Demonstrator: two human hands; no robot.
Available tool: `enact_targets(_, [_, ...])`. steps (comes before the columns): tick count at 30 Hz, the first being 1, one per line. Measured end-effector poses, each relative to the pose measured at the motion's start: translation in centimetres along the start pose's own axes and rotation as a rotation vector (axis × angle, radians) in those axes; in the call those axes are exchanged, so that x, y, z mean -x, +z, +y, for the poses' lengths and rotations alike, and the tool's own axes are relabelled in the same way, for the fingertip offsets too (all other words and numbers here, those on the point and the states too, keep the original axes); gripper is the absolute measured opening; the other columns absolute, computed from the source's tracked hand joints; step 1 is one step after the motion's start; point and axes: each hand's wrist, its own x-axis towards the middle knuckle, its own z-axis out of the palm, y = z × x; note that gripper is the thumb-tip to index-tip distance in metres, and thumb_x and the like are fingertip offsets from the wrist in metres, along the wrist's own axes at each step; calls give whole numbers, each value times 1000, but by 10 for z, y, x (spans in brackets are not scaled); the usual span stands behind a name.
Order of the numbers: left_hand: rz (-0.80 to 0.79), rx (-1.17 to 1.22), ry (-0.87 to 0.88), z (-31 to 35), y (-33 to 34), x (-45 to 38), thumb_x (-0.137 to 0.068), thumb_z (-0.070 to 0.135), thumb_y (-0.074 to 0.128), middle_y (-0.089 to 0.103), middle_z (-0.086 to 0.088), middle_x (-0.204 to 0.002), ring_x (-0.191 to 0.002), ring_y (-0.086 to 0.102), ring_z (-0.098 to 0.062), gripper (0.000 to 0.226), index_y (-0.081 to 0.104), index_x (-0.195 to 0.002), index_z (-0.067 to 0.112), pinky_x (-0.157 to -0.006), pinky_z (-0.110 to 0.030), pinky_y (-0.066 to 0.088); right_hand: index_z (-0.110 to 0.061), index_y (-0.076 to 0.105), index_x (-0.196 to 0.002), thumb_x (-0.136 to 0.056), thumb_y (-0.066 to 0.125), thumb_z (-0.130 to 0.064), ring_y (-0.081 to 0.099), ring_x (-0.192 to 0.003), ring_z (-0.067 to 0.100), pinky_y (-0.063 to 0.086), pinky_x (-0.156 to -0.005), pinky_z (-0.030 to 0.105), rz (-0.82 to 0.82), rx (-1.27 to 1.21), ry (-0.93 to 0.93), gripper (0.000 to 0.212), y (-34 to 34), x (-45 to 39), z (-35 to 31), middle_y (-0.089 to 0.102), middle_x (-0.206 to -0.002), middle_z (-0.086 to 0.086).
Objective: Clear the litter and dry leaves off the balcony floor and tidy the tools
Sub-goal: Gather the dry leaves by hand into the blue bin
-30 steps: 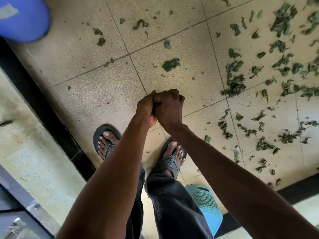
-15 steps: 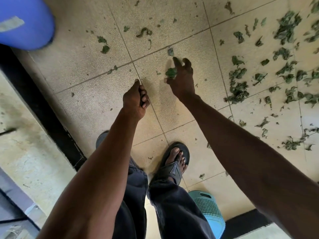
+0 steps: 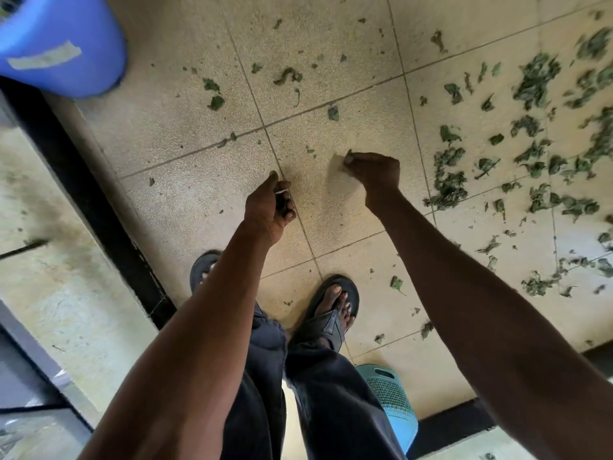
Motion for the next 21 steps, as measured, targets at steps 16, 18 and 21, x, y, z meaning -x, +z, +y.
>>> enact_targets(16, [-90, 56, 42, 96, 59, 68, -103, 43, 41, 44, 4, -45, -29, 29, -5, 54, 54, -58, 18, -29, -15, 18, -10, 69, -81, -73, 47, 10, 71, -76, 15, 60, -66, 33, -318, 261, -356, 31, 53, 121, -138, 73, -82, 6])
enact_targets(18, [-53, 76, 57, 106, 57, 57, -102, 45, 44, 40, 5, -47, -30, 29, -6, 46, 44, -63, 20, -30, -15, 15, -17, 70, -76, -78, 47, 9, 73, -76, 18, 61, -64, 39, -203, 194, -340, 35, 48, 98, -136, 74, -82, 6])
enact_targets(21, [32, 135, 77, 118, 49, 40, -100, 45, 48, 39, 4, -48, -32, 28, -8, 46, 39, -62, 21, -32, -16, 14, -22, 70, -64, -79, 52, 3, 71, -71, 26, 60, -69, 50, -151, 233, -189, 34, 39, 49, -113, 72, -72, 9])
